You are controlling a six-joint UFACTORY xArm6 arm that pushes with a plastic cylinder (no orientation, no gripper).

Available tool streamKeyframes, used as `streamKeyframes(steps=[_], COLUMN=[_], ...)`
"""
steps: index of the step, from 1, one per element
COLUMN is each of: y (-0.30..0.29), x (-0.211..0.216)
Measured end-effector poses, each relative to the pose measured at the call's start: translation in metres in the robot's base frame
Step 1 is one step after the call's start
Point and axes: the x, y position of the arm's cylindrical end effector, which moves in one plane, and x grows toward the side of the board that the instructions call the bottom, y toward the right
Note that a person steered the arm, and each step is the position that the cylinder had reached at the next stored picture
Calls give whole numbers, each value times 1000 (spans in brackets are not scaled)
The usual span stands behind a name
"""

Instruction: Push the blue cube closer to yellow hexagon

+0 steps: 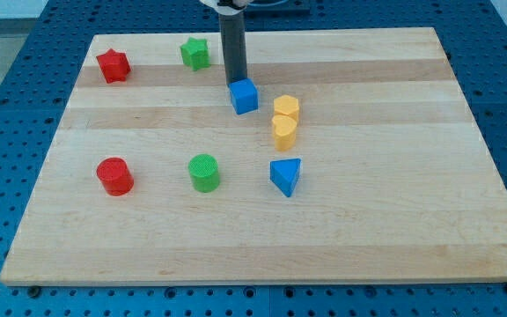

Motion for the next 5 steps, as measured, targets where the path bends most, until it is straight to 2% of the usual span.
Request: streamKeyframes(steps=[2,3,5], y=[4,4,-8], x=[0,17,-8])
